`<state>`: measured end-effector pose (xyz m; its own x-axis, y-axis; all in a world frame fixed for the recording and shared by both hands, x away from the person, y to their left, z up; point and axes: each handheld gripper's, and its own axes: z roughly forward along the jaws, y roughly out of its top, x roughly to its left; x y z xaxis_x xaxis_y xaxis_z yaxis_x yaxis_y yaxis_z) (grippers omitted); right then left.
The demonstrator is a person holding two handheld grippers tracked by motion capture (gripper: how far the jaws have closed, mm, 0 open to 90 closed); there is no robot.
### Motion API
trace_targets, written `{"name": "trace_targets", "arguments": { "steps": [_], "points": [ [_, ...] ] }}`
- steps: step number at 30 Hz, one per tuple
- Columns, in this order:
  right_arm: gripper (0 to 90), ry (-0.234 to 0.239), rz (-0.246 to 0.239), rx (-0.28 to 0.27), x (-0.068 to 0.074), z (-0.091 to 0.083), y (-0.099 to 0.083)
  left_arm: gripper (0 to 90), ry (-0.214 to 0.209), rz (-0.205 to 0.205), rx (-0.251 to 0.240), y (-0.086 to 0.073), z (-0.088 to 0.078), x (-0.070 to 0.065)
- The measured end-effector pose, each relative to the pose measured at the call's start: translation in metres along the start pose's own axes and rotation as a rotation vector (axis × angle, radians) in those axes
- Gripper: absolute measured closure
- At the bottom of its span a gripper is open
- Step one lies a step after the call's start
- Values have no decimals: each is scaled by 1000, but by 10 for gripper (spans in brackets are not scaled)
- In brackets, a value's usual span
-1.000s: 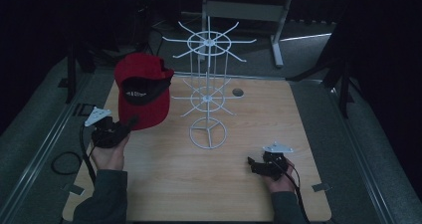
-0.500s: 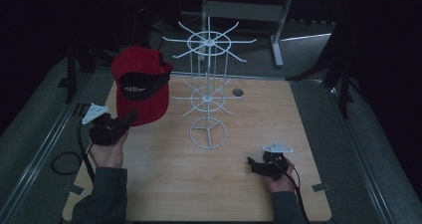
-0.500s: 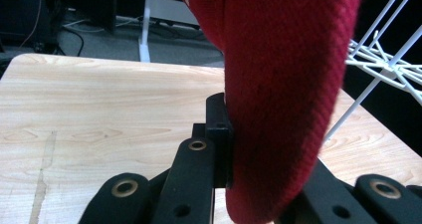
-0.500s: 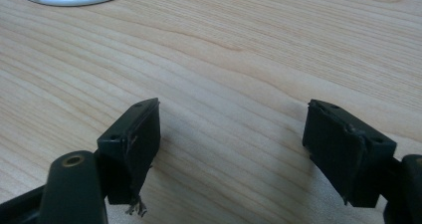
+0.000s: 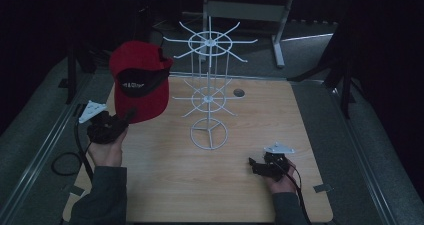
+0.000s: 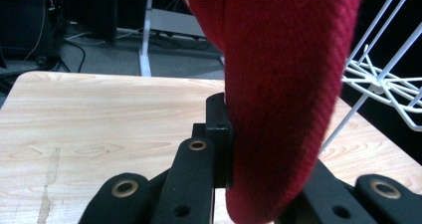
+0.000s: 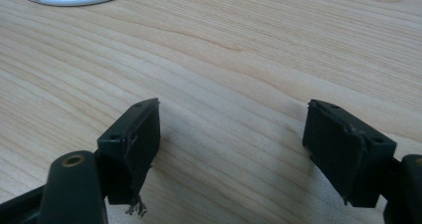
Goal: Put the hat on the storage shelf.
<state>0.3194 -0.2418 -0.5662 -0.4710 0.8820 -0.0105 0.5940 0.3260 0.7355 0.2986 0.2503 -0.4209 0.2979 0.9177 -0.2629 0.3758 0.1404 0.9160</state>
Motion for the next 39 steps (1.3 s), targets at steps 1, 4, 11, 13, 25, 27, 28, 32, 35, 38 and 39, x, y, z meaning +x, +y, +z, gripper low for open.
{"name": "trace_targets", "arguments": {
  "steps": [1, 4, 11, 13, 25, 27, 28, 32, 35, 38, 39],
  "points": [
    [227, 0, 0, 0, 0, 0, 0, 855, 0, 0, -1, 1, 0, 0],
    [227, 0, 0, 0, 0, 0, 0, 855, -2, 6, -11, 4, -1, -2],
    [227, 0, -1, 0, 0, 0, 0, 854, -4, 12, -27, 8, -2, -4],
    [227, 0, -1, 0, 0, 0, 0, 854, -4, 12, -32, 10, -3, -4],
    [227, 0, 1, 1, 0, 0, 0, 854, -17, 24, -52, 26, 1, -7],
    [227, 0, 0, 0, 0, 0, 0, 854, -19, 26, -53, 28, 1, -8],
    [227, 0, 0, 0, 0, 0, 0, 854, -25, 19, -57, 30, 2, -8],
    [227, 0, 0, -1, 0, 0, 0, 854, -30, 21, -56, 34, 3, -9],
    [227, -1, 0, -1, 0, 0, 0, 854, -35, 22, -63, 40, 4, -10],
    [227, -1, 0, 0, 0, 0, 0, 854, -35, 20, -68, 42, 5, -10],
    [227, -1, 0, 0, 0, 0, 0, 854, -35, 20, -68, 42, 5, -10]
  ]
}}
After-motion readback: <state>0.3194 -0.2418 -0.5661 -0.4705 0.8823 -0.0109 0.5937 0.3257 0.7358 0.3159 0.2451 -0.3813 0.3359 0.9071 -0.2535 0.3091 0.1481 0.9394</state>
